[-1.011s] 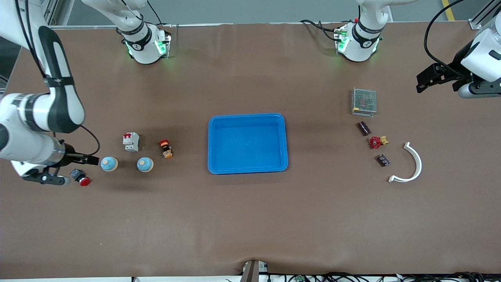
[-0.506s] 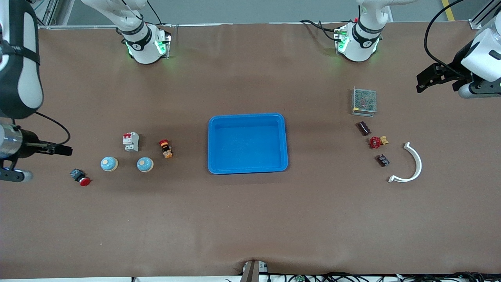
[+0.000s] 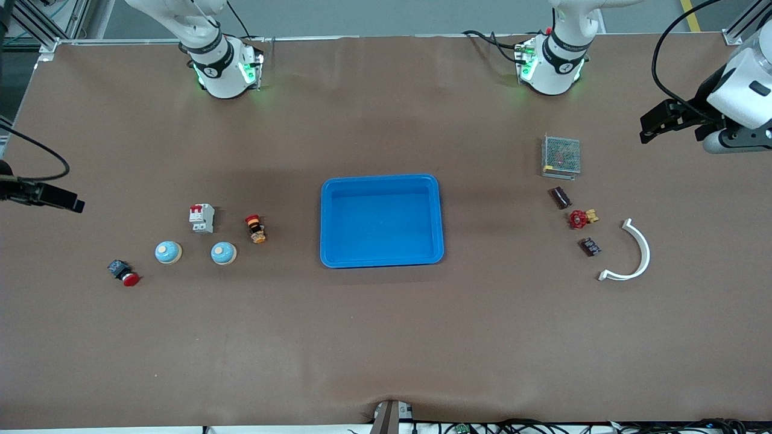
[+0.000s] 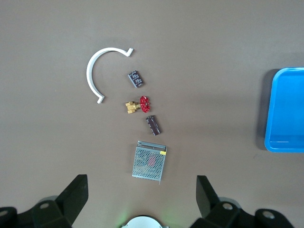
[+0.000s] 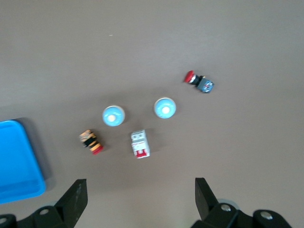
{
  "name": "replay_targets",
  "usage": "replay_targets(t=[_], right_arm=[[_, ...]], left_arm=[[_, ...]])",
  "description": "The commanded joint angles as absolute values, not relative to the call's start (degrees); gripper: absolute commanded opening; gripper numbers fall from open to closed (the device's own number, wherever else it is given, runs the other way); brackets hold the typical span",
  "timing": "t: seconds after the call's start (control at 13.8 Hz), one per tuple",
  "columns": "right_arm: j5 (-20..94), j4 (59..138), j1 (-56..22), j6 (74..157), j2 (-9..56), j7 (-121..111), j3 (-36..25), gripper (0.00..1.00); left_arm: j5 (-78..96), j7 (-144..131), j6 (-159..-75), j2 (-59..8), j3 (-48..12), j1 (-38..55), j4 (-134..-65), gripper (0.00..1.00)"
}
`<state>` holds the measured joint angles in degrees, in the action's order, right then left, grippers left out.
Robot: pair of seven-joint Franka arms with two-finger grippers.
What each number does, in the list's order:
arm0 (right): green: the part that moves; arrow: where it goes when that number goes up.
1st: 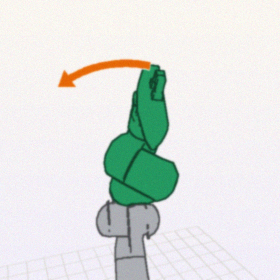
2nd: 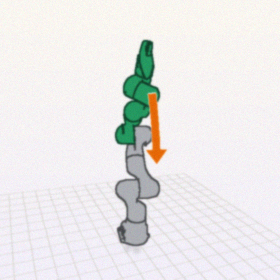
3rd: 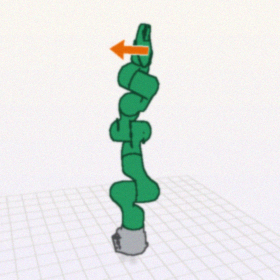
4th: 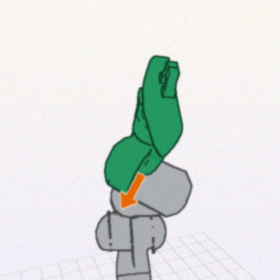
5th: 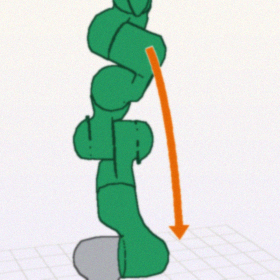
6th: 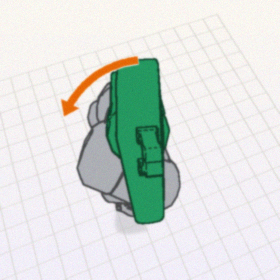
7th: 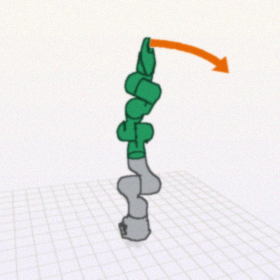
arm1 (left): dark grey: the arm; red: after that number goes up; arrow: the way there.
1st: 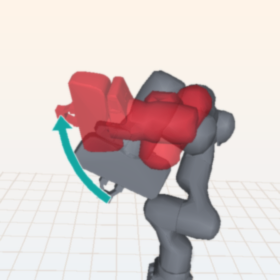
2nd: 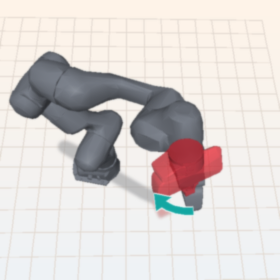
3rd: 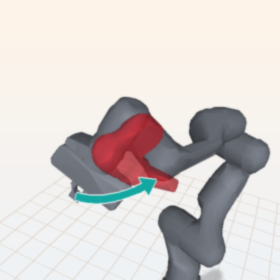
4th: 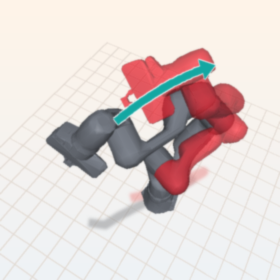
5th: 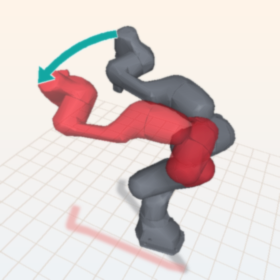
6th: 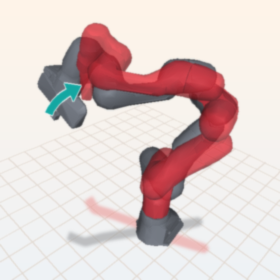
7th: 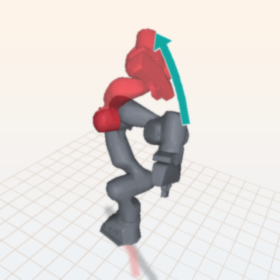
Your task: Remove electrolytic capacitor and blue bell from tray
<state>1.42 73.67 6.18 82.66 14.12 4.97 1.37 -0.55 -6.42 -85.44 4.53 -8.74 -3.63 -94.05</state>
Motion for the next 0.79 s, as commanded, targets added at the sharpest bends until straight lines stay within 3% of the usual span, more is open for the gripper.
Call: replay_targets(t=[0.0,0.51,0.72], right_arm=[[3.6,73.9,7.0,80.3,11.2,4.7,1.1,1.00],[3.6,74.4,5.7,78.1,7.2,5.3,1.0,1.00],[3.6,75.1,3.0,78.1,6.3,5.2,-1.8,1.00]], left_arm=[[0.1,-6.4,-86.1,6.3,-8.9,-4.2,-95.7,1.00],[0.0,-6.4,-86.1,6.2,-9.0,-4.0,-95.7,1.00],[-0.1,-6.4,-86.1,6.2,-9.0,-4.0,-95.7,1.00]])
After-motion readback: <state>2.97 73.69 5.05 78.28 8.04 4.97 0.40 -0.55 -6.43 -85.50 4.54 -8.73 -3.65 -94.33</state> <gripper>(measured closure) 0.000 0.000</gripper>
